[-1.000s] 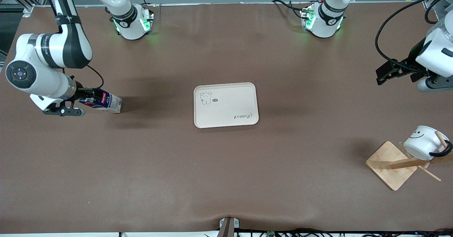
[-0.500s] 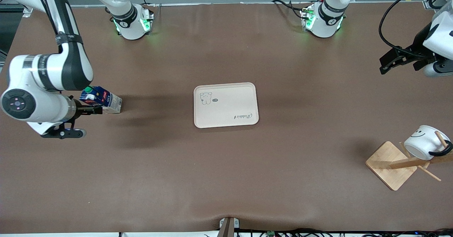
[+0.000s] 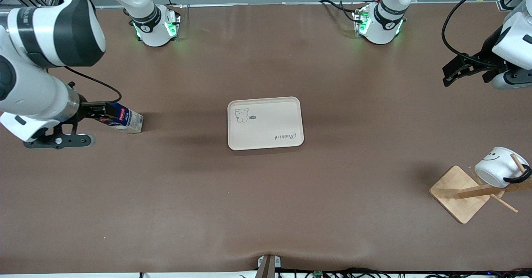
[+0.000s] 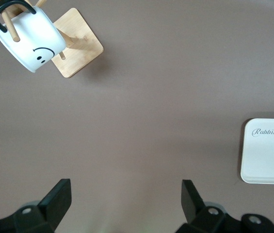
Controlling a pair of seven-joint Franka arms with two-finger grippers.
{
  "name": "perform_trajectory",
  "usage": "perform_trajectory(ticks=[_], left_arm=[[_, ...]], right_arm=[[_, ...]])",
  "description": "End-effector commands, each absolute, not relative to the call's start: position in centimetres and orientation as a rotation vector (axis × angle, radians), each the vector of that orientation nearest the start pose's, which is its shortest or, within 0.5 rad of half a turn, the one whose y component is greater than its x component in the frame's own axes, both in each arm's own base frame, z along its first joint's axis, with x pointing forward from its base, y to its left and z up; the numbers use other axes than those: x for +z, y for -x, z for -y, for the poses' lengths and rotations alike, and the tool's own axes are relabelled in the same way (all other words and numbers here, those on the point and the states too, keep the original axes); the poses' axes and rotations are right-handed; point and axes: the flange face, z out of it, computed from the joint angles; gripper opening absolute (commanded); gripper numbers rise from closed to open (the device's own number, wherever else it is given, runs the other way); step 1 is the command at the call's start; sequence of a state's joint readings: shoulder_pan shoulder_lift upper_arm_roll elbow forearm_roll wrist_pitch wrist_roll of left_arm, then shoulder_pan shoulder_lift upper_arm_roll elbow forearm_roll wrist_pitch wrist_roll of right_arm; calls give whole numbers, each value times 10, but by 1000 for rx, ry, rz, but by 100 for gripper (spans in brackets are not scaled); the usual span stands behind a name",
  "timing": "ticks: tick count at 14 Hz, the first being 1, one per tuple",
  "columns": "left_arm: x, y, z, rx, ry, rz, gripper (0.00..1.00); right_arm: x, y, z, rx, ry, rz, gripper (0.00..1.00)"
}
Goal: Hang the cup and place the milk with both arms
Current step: 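Open the right gripper and raise it off the milk carton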
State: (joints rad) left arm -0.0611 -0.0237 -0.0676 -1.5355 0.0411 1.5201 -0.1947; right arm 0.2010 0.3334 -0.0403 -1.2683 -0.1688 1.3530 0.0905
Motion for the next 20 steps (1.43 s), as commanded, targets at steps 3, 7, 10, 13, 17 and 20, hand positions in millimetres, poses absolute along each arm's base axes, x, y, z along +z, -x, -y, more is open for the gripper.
perform_trajectory(ticks=[3,7,10,13,17,20], left_arm=[[656,-540,59,-51,3118,110,100],[661,-543,50,-91,3121,136,100],[661,-548,45,-121,3184,169,100],[661,-548,44,-120,3186,176,100],[661,-548,43,-120,3187,191,100],[655,-549,42,-96,3182,184,100]], right_arm=[[601,-593,7,288,3121,261,100],[616,-570,13,203,3098,309,100],[590,-551,26,213,3093,278,100],[601,-539,23,140,3103,286,100],[591,-535,28,137,3103,272,100],[593,-531,26,137,3102,281,100]])
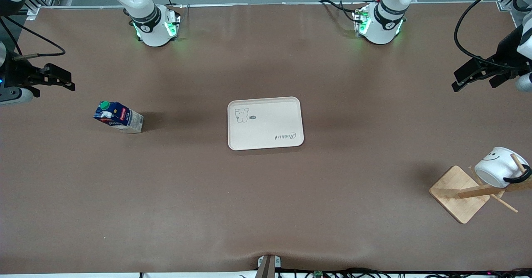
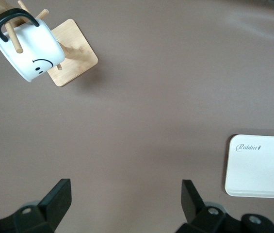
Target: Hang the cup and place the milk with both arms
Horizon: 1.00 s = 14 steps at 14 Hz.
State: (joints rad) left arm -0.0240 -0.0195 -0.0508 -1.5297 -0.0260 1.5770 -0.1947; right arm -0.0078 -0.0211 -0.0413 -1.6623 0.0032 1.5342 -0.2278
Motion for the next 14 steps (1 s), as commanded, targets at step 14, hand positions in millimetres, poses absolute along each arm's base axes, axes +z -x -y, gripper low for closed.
perform_trajectory(ticks=[14], left_arm=[[649,-546,35,-13,3144,190,100]], right_arm=[[610,-554,28,62,3157,272,100]])
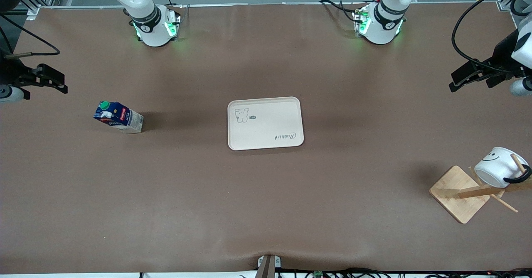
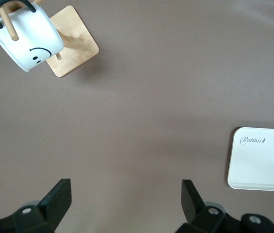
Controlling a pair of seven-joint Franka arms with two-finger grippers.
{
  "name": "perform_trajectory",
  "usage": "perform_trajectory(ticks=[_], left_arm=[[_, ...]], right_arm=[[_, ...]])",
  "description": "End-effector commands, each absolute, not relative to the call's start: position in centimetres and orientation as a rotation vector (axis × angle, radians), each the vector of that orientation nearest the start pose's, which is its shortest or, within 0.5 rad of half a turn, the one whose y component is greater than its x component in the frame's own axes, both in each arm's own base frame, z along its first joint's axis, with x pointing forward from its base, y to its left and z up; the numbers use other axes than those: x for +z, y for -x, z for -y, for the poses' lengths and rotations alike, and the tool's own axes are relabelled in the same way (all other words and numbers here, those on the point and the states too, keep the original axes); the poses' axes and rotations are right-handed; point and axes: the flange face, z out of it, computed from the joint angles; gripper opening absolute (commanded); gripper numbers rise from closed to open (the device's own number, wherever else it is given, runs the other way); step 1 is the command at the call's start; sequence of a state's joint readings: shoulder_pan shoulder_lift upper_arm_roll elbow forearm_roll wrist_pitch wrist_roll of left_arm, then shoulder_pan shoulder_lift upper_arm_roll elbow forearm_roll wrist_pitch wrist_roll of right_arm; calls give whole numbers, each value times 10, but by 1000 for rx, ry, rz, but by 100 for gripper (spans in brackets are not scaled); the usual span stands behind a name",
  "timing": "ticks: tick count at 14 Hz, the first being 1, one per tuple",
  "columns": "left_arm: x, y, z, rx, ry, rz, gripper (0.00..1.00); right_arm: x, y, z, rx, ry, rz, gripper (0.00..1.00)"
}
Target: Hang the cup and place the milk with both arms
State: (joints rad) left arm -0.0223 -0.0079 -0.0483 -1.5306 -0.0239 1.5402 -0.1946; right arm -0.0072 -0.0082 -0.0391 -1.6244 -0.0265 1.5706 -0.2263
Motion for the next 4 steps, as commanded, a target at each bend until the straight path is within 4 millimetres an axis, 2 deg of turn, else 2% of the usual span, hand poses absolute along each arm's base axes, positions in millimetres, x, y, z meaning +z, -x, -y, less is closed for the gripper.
perform_trajectory(ticks=[1,4], left_arm=[[649,-546,35,-16,3116,177,100],[649,-546,35,-21,3104,177,100]], right_arm=[[611,-554,28,60,3157,272,100],[612,-554,29,48,3158,273,100]])
